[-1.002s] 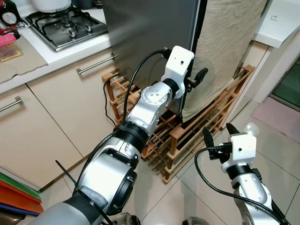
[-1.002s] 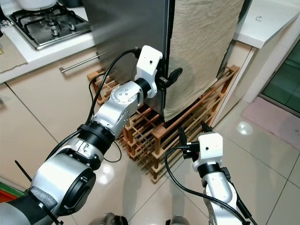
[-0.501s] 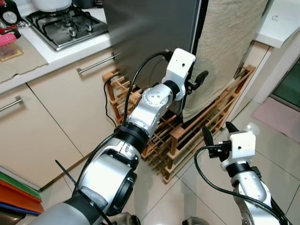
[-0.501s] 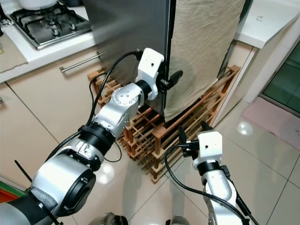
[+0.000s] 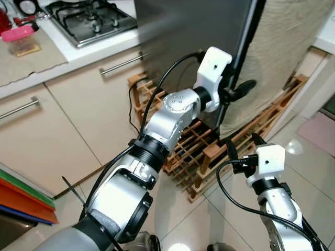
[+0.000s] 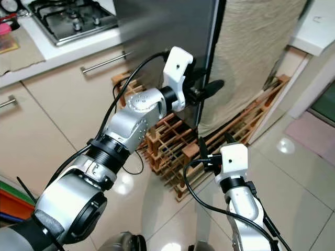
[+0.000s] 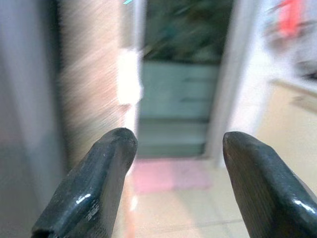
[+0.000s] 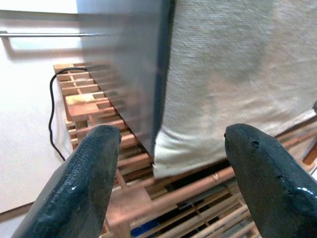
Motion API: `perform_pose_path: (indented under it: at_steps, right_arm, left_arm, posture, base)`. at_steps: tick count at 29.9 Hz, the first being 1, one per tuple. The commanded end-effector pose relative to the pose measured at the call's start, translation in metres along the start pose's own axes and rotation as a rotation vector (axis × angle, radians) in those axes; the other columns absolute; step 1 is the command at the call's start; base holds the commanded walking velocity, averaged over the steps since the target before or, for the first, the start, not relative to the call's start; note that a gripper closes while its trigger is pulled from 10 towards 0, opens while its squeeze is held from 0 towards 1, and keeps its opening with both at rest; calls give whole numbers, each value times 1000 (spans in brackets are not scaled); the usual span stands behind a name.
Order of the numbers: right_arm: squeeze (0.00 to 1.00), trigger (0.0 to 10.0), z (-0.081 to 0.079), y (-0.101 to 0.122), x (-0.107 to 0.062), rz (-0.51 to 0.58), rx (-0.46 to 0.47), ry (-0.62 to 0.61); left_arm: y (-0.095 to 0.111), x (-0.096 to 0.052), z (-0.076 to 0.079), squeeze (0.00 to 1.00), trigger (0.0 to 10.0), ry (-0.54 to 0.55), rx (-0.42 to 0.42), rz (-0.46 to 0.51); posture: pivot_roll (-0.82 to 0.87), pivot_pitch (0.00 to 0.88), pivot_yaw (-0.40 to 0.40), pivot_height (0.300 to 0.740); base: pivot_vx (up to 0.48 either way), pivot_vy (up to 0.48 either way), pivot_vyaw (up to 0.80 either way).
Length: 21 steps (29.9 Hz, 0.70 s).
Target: Restocking fridge
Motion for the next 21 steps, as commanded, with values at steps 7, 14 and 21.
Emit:
perform_pose_path:
  at_steps: [7,14,21]
  right_arm:
    - [0,10000,0,-3,0,-3,-9,5]
    - [0,10000,1,-3,4,3,-10,-1]
    - [4,10000,5,-5,4,0,-19,6]
  left_arm:
    - [21,37,98,0,10000,-258,-283,161]
    - [-7,30,52,0,10000,-28,-95,58]
    - [-30,7,7,0,10000,174,68,-22]
  posture:
    - [-215,64,75,724]
    - [-208,48,62,724]
    - [-196,36,49,724]
  base:
    - [0,0,0]
    - [0,0,0]
    - [0,0,0]
Point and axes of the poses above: a point about 5 cm out from each wrist's last joint towards the gripper, its own x axis pointing out of the wrist towards the gripper, its own y axis along the axis of the wrist's last joint, z = x × y, the point moved 5 cm from there along x, pointing out of the wrist towards the gripper, and after that the axes turned 3 degrees about -x, right-handed, at the moved point
